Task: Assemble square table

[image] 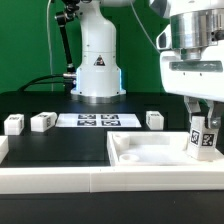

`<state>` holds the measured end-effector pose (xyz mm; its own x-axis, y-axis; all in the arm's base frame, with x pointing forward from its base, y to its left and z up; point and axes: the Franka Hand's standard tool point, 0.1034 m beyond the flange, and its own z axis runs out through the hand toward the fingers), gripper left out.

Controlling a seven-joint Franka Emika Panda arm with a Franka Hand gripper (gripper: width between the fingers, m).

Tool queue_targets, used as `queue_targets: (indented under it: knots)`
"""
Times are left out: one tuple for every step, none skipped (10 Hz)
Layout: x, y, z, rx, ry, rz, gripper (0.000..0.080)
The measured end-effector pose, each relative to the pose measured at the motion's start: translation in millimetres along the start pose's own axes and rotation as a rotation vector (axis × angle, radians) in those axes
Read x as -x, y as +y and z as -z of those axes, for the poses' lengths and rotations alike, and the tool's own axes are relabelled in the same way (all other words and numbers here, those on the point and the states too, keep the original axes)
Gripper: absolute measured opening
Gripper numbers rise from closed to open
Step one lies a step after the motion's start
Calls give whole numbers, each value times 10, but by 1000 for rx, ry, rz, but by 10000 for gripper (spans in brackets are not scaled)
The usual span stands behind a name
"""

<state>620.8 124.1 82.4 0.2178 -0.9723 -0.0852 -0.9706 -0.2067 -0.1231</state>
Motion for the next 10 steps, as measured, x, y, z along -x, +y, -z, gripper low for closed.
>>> queue_targets:
  knots:
    - [-8, -2, 0, -4, -10, -57, 290]
    - [-16, -2, -1, -5, -13, -66, 290]
    - [-14, -3, -1, -5, -14, -68, 290]
    - [-15, -2, -2, -5, -14, -54, 294]
    - [-15, -1, -3, -5, -14, -7, 294]
    - [-26, 10, 5, 14, -17, 72, 532]
    - [-11, 1, 18, 35, -18, 149, 612]
    - [-2, -11, 21, 31, -18, 249, 612]
    - [-7, -7, 19, 31, -20, 346, 642]
    - [-9, -7, 19, 30, -22, 450, 647]
